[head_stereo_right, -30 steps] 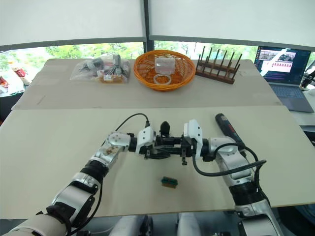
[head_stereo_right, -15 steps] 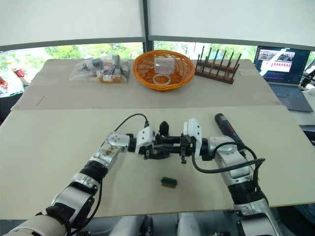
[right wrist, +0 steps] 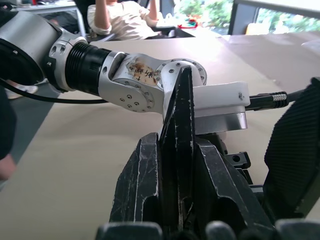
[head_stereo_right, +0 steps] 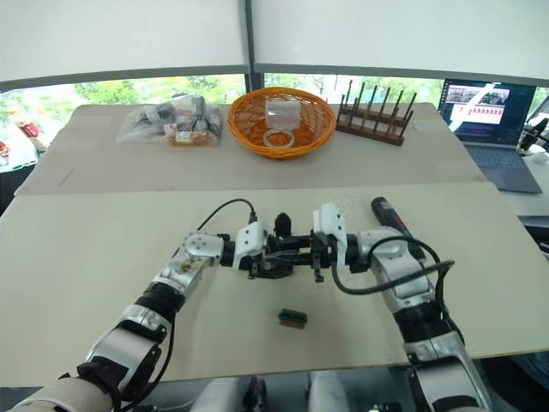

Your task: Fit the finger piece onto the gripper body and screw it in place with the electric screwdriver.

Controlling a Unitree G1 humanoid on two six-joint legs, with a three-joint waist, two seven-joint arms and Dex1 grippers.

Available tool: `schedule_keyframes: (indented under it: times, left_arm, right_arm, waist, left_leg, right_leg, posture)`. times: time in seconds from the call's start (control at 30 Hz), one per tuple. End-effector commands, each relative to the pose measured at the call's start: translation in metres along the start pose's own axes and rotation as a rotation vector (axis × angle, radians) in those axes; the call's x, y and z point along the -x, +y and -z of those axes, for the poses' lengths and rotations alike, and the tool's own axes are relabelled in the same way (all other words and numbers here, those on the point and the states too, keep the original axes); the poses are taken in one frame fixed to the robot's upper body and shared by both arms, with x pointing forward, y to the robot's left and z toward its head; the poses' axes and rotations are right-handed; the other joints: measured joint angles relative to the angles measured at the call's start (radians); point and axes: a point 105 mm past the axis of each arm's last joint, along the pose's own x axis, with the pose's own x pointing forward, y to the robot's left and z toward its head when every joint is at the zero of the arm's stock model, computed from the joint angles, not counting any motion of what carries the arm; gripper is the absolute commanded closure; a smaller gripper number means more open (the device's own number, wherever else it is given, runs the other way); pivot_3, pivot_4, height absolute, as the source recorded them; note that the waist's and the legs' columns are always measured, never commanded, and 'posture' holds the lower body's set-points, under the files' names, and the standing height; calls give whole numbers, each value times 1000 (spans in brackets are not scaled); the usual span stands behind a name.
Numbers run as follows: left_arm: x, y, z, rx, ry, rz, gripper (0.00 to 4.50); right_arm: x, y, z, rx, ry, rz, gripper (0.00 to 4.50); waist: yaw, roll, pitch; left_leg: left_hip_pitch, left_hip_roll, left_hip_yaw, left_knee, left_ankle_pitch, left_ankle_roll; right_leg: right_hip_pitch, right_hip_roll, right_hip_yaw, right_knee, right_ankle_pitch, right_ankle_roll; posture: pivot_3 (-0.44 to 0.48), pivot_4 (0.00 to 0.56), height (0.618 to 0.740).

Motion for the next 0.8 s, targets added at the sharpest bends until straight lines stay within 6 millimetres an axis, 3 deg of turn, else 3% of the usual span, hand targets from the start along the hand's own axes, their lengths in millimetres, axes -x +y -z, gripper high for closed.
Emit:
schedule_keyframes:
  times: [0.03, 0.2, 0.33, 0.6, 0.8]
  left_arm:
    - [-3, -5, 0, -14, 10, 26, 2079]
    - [-2, -6, 0, -10, 5, 14, 2079]
    - [-1, -5, 1, -17, 10, 4, 2079]
    - [-1, -2, -1, 16, 0, -8, 2079]
    - [-1, 2, 1, 62, 21, -27, 2079]
  right_arm:
    - [1, 7, 34, -67, 72, 25, 4099]
    - [11, 7, 42, -2, 41, 143, 4099]
    - [13, 23, 56, -32, 108, 34, 4099]
    - [7, 20, 60, -209, 186, -78, 4099]
    - [6, 13, 59, -155, 112, 65, 4099]
  waist:
    - [-1, 0, -1]
    - [-3, 2, -5]
    - [-3, 4, -7]
    - [-3, 4, -12]
    - [-3, 2, -19]
  left_leg:
    - [2, 0, 0, -2, 0, 0]
    - [4, 0, 0, -3, 0, -2]
    - [5, -1, 0, -3, 0, -1]
    - [5, 0, 0, -3, -1, 1]
    - [7, 0, 0, -5, -2, 1]
  right_leg:
    - [1, 0, 0, 0, 0, 0]
    - [3, -1, 1, 0, 0, 0]
    - [3, -1, 1, 0, 0, 0]
    - [3, -2, 1, 0, -1, -1]
    - [4, -3, 3, 0, -1, -1]
  posture:
    - [0, 150, 740]
    - [0, 150, 740]
    - [0, 150, 740]
    - [0, 150, 740]
    - [0, 150, 740]
